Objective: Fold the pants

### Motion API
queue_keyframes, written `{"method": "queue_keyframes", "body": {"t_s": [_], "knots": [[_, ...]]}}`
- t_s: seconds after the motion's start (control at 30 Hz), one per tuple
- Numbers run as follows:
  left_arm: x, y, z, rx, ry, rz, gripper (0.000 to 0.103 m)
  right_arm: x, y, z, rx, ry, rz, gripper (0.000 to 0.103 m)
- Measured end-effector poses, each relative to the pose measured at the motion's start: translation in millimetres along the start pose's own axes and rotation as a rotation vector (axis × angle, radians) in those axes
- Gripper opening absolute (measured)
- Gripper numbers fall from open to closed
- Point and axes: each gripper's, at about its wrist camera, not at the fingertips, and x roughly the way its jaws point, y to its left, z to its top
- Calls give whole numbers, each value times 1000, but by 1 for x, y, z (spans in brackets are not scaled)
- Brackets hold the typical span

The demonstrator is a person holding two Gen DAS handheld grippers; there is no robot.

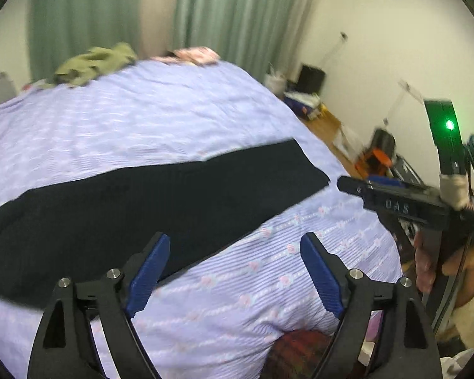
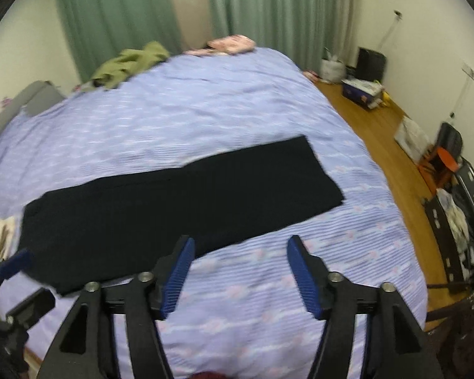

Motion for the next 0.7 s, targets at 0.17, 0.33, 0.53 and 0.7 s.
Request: {"method": "queue_keyframes", "body": {"t_s": [0.17, 0.33, 0.53, 0.7], "knots": [[-63, 37, -40, -42, -17, 108, 86, -45, 56, -25, -45, -57, 65, 66], [-96, 66, -69, -100, 3, 179, 86, -69, 108, -41, -116, -47, 153, 66], [-132, 97, -94, -231, -30, 311, 86, -95, 151, -63, -190, -44, 275, 66], [-167, 120, -109, -336, -77, 420, 86, -95, 181, -79, -260, 4, 378, 66]]}}
